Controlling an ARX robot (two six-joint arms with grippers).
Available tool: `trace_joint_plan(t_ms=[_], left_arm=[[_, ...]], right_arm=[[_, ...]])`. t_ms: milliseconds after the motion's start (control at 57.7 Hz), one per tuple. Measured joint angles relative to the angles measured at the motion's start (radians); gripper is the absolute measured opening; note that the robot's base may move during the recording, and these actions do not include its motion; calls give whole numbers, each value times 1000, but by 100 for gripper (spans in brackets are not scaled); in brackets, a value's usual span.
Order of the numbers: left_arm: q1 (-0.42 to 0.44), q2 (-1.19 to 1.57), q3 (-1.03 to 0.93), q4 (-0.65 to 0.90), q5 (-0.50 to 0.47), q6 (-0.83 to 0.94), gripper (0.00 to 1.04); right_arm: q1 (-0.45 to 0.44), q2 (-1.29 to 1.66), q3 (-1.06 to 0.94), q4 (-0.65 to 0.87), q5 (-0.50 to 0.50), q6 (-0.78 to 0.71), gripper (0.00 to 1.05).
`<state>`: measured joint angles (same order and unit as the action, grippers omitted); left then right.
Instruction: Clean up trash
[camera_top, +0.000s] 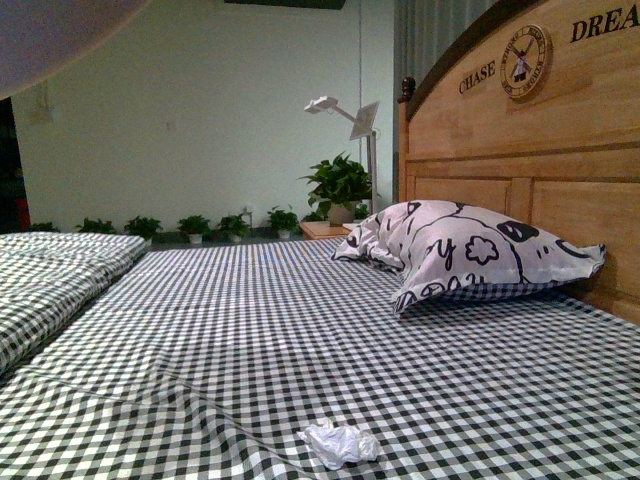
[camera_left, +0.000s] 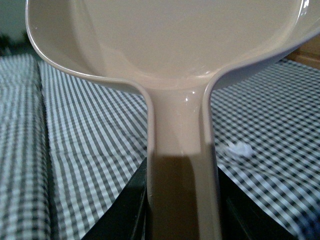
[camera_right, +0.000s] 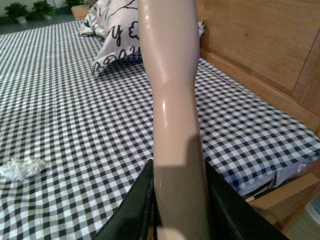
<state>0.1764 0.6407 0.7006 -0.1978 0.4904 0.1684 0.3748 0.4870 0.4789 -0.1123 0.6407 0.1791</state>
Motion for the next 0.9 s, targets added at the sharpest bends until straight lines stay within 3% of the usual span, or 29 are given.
trace_joint_plan(t_ms=[191, 433, 502, 710, 901], left_arm=[[113, 93, 19, -121, 98, 87, 28], [236, 286, 37, -218, 253, 608, 28], [259, 389, 53, -195, 243, 800, 28], [235, 517, 91, -175, 201, 936, 28], [116, 557, 90, -112, 194, 904, 28]], right_arm=[[0, -1, 0, 0, -5, 0, 23], [0, -2, 0, 0, -4, 0, 23], [0, -2, 0, 0, -4, 0, 23], [0, -2, 0, 0, -4, 0, 23], [0, -2, 0, 0, -4, 0, 23]])
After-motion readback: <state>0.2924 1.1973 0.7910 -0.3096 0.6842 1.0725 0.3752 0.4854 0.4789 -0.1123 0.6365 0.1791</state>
